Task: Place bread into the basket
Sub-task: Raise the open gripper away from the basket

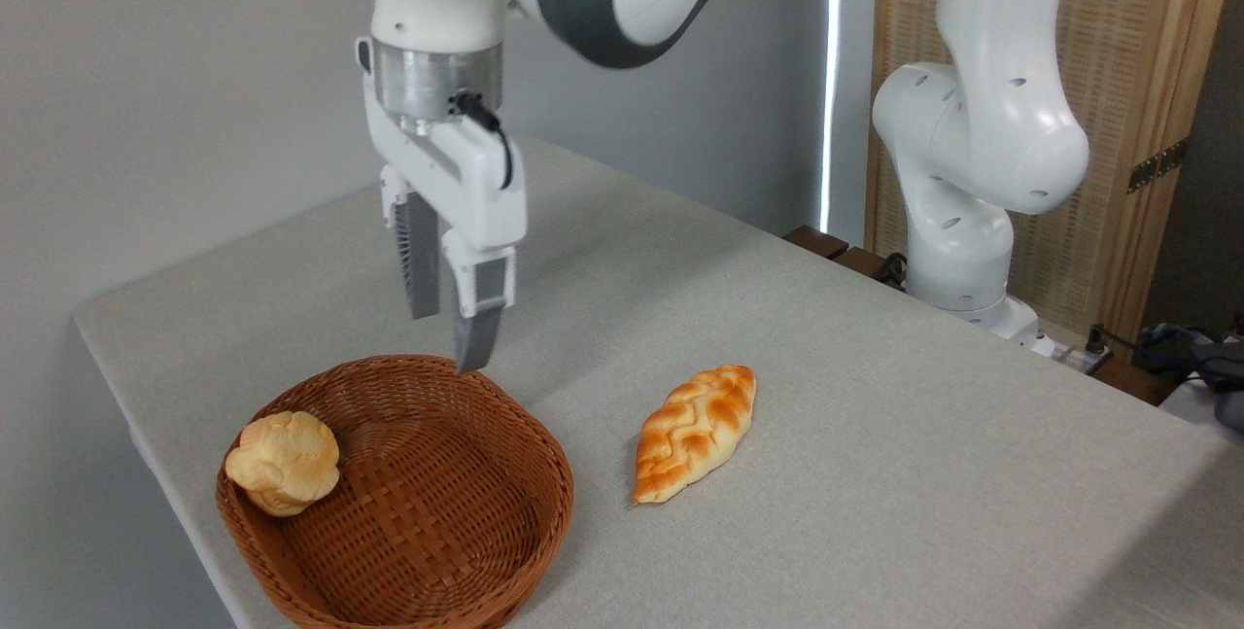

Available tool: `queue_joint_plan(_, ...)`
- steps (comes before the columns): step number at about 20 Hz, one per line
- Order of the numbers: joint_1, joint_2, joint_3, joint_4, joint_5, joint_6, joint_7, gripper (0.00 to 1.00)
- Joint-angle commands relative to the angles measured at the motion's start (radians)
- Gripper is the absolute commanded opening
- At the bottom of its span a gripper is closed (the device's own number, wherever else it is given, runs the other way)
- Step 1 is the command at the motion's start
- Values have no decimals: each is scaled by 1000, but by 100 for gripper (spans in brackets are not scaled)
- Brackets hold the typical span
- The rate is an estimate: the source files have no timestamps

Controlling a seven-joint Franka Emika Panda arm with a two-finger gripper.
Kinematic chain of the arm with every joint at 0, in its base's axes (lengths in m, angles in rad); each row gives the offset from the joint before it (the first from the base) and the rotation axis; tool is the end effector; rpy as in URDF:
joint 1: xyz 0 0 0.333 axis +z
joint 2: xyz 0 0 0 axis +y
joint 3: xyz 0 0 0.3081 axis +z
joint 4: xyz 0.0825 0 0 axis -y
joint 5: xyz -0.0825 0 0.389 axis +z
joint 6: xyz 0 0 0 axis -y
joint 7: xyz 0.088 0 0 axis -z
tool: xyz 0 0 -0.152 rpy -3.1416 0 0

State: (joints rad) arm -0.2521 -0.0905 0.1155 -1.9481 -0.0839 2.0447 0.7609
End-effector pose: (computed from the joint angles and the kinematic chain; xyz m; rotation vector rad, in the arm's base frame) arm 0.5595 -0.0836 0.4835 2.8127 -1.2996 0.3177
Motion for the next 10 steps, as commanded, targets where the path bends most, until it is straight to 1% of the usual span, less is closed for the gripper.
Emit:
queue_joint_plan(1, -6, -43, 33, 31, 24, -159, -9, 100)
queue_joint_plan(3, -6, -51, 33, 35, 82, -222, -38, 100)
queue_joint_plan(4, -6, -52, 32, 37, 90, -233, -113, 100)
queue_joint_plan(5, -6, -52, 30, 38, 93, -227, -165, 100)
queue_joint_plan(6, -7, -51, 32, 50, 96, -227, -192, 100)
queue_joint_plan(10, -6, -49, 35, 69, 98, -230, -193, 100)
